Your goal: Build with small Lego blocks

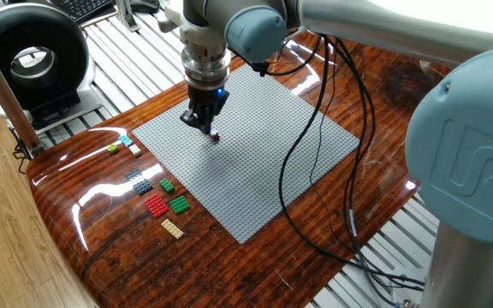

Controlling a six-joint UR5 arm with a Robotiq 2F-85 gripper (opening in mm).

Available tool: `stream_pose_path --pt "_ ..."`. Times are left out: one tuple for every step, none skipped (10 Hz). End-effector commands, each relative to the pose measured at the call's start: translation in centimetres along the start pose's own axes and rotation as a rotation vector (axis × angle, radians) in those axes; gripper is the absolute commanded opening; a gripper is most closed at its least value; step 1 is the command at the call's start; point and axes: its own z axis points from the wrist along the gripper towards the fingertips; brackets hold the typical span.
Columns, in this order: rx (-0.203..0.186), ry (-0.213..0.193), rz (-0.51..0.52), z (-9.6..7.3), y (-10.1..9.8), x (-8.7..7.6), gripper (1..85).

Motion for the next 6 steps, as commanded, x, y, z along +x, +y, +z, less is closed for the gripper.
stream_pose_path --pt "-0.016 -0.009 0.011 0.03 0.71 -0.92 1.3" --pt "-0.017 -0.01 0.008 0.35 0.7 -1.16 1.3" --pt "-0.017 -0.013 0.004 0.34 0.69 -1.24 1.3" --pt "-0.017 -0.013 0.002 0.34 0.69 -1.24 1.3" --pt "-0.014 -0.013 -0.001 0.35 0.61 -1.23 1.3" --pt "-0.012 -0.013 -0.004 0.36 0.55 -1.21 1.3"
